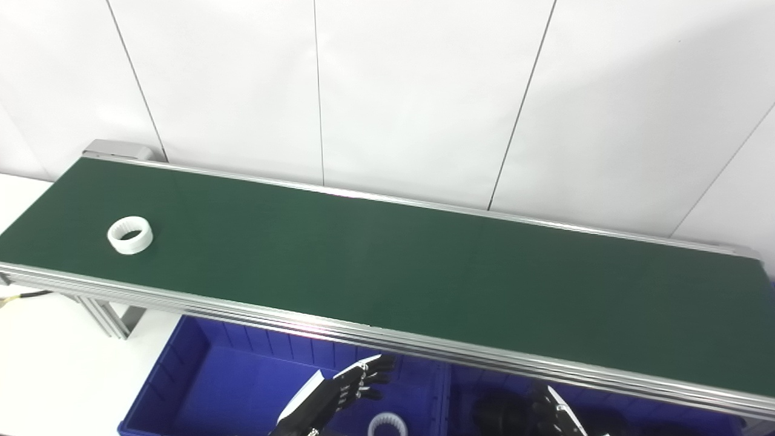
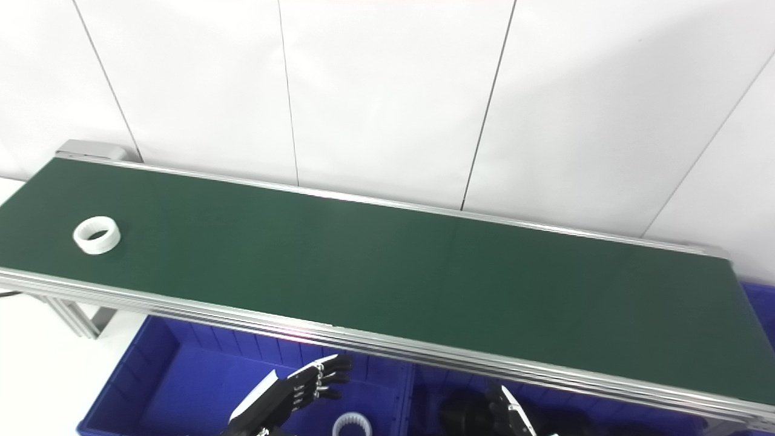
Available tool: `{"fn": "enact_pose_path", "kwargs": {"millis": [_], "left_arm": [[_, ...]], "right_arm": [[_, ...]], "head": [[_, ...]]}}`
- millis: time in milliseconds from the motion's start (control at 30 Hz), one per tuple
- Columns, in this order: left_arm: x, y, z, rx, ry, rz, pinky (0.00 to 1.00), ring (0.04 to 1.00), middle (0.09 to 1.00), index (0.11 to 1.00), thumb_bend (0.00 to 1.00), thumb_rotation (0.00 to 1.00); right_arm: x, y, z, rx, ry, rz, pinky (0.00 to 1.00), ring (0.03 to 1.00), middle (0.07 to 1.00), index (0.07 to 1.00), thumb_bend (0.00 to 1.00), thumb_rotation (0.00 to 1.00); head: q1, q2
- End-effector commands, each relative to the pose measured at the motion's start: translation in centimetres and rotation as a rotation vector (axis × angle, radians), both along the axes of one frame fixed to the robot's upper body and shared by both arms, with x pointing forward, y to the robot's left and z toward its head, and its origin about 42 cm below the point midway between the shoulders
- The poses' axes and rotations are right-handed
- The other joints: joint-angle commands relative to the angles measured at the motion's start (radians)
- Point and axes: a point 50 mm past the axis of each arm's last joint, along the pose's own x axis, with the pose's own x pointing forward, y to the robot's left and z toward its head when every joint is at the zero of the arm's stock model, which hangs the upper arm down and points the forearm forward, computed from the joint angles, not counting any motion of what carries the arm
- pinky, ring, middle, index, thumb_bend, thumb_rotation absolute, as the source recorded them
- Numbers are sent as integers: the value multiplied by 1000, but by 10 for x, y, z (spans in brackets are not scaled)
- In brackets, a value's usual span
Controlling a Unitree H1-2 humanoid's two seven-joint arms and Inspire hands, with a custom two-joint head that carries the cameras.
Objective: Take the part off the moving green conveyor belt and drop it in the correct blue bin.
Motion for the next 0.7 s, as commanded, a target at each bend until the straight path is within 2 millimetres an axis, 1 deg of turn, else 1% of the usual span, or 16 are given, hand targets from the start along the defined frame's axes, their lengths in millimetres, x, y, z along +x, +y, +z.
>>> {"fn": "enact_pose_path", "kwargs": {"millis": [0, 133, 167, 267, 333, 433, 500, 567, 600, 667], "left_arm": [[11, -6, 11, -29, -82, 0, 787, 866, 899, 885, 984, 155], [14, -7, 9, -34, -97, 8, 776, 857, 894, 881, 989, 150], [15, -8, 9, -42, -107, 11, 763, 846, 882, 871, 991, 134], [17, -9, 10, -61, -128, 32, 754, 835, 868, 860, 999, 132], [19, -8, 16, -73, -153, 50, 738, 820, 854, 847, 1000, 155], [20, -6, 32, -118, -208, 87, 722, 800, 832, 824, 1000, 174], [21, -4, 49, -154, -266, 117, 710, 794, 828, 823, 1000, 182], [23, -2, 57, -166, -294, 129, 705, 792, 828, 823, 1000, 190], [26, 0, 66, -170, -325, 132, 704, 792, 828, 823, 1000, 191], [31, 4, 86, -178, -381, 136, 719, 798, 834, 835, 1000, 232]], "right_arm": [[5, -2, 9, 21, -84, 7, 796, 876, 896, 925, 776, 227], [9, -3, 7, 23, -86, 9, 789, 874, 896, 925, 779, 195], [9, -3, 6, 26, -88, 8, 784, 868, 893, 919, 782, 186], [13, -4, 3, 25, -92, 8, 782, 864, 891, 917, 784, 189], [15, -2, 2, 28, -95, 11, 779, 860, 891, 917, 785, 202], [18, 0, 1, 26, -100, 18, 777, 857, 891, 918, 781, 187], [21, 1, 0, 26, -103, 15, 773, 855, 889, 916, 785, 183], [22, 2, 0, 26, -104, 11, 770, 853, 887, 914, 789, 181], [23, 3, -1, 32, -107, 12, 770, 853, 887, 914, 790, 181], [23, 3, -1, 39, -108, 11, 765, 850, 890, 921, 788, 170]], "head": [[-2, 0], [14, -15], [15, -15], [23, -23], [23, -29], [19, -31], [15, -34], [14, -35], [14, -36], [16, -38]]}}
